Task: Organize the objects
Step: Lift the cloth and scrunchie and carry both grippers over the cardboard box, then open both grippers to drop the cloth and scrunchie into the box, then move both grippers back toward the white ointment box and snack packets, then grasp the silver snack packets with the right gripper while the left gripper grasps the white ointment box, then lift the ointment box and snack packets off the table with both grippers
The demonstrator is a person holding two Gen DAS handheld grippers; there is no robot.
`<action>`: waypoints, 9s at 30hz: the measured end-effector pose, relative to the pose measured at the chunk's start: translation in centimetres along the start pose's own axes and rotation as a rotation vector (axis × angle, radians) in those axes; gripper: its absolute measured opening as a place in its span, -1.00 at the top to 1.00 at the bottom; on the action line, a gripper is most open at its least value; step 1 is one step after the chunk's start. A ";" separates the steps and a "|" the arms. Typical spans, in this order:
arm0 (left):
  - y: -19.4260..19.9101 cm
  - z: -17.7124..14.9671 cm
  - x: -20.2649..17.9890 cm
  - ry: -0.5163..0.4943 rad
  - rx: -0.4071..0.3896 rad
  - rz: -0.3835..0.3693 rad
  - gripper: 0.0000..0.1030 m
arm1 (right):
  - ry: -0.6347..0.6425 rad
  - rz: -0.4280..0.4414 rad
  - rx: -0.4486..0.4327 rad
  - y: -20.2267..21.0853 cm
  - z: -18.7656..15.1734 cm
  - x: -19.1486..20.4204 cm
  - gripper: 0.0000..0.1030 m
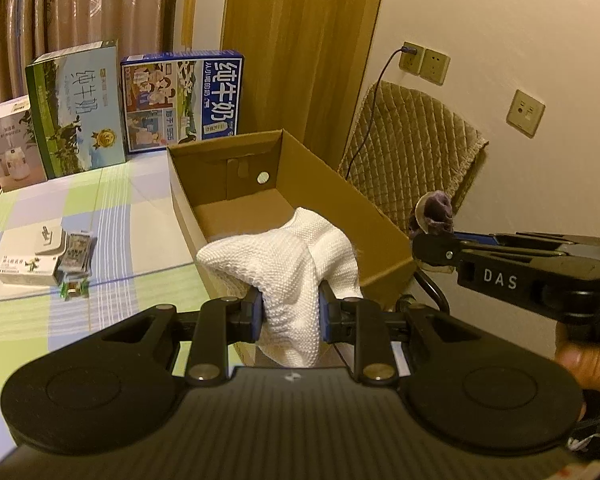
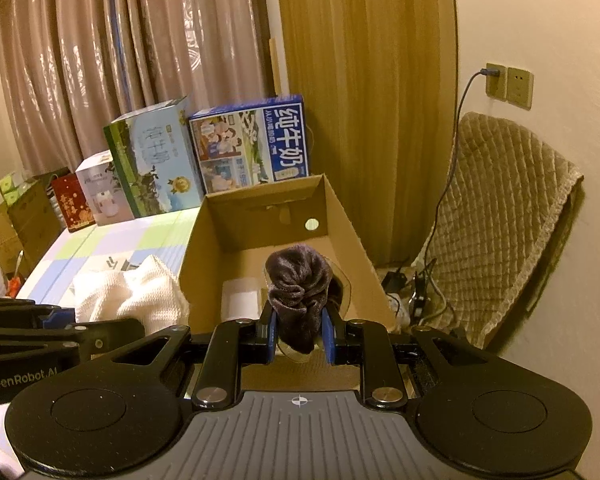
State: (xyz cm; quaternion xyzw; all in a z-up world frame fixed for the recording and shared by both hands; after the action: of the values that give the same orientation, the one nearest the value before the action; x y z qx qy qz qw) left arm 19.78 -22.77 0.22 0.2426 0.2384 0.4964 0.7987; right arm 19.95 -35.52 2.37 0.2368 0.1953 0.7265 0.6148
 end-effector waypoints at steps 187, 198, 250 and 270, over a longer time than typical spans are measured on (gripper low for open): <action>-8.4 -7.0 43.5 0.319 0.077 0.384 -0.98 | 0.365 0.594 0.371 -31.3 -7.1 31.9 0.64; -12.3 -5.5 43.0 0.361 0.080 0.356 -0.96 | 0.241 0.499 0.347 -32.6 -5.6 29.1 0.63; -6.8 -12.8 32.9 0.082 0.218 0.213 0.04 | 0.242 0.252 0.388 -22.9 -12.4 23.3 -0.11; -8.0 -12.9 33.0 0.049 0.255 0.241 0.36 | 0.266 0.230 0.377 -22.9 -12.4 23.4 0.33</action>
State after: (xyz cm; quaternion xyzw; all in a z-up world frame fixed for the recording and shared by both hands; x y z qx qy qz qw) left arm 30.12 6.04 -19.30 0.3566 0.2879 0.5601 0.6901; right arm 27.95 -8.56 -18.44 0.2702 0.3781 0.7672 0.4421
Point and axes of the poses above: each gripper's, at about its wrist camera, not at the fingertips, and y roughly against the way its jaws point, x to its left, z to its top, the point moved 8 cm from there along -y, roughly the way its jaws point
